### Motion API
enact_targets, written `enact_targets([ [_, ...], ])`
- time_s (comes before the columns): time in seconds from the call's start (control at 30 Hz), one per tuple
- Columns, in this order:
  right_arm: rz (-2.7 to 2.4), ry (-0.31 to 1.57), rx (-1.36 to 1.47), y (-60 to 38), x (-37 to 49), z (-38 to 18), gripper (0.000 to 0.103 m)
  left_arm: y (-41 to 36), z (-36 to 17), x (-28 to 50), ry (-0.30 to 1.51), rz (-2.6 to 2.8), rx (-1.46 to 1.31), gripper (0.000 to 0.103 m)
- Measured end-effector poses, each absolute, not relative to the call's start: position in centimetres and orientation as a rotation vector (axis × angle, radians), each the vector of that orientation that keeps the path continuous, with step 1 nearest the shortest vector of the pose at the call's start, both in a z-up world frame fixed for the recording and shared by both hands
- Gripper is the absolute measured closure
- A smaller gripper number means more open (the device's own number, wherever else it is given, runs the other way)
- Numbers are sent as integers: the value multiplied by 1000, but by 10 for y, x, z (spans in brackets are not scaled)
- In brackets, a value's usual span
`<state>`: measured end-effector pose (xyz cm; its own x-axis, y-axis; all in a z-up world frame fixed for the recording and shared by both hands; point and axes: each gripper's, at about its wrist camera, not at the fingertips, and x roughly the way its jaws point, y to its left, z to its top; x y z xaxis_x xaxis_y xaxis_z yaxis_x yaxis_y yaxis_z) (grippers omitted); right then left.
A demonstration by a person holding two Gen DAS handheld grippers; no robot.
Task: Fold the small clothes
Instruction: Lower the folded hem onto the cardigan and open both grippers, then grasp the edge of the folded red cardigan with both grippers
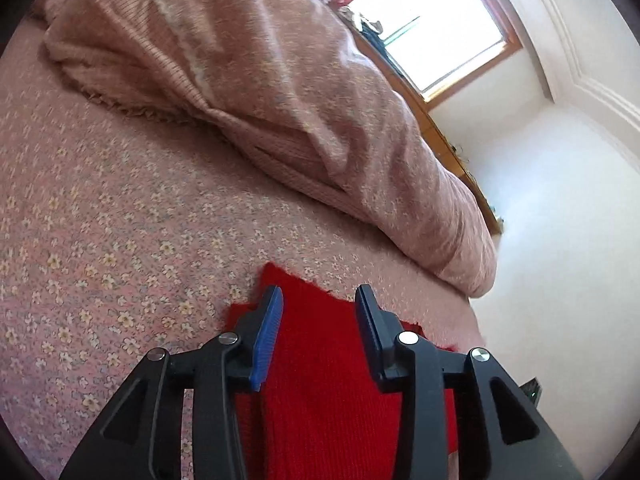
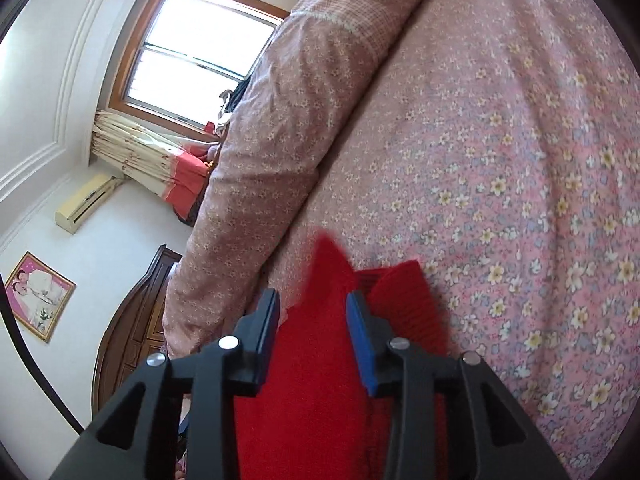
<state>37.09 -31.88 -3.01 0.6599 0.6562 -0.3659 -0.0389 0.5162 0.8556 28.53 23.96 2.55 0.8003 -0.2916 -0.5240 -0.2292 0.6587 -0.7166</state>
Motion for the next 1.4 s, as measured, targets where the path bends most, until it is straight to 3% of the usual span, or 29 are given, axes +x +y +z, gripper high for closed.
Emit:
enact_targets([
  [0.4, 513, 810, 771, -298, 363, -6, 65, 206, 26, 280, 783, -39, -751, 72],
  [0.6, 487, 819, 755, -317, 342, -1, 65, 182, 23, 256, 813, -50, -693, 49],
  [0.83, 485, 884, 673, -329, 307, -6, 65, 154, 12, 225, 901, -49, -639, 39],
  [1.07, 498, 1013, 752, -345, 269, -42, 39, 148, -17, 194, 1010, -41, -758, 38],
  [1.13, 520, 1011, 799, -346, 259, -51, 26, 152, -28, 189, 1025, -73, -870, 37],
  [1.4, 555, 1008, 855, -338, 262, -60, 24, 163, -42, 207, 990, -100, -1001, 33],
])
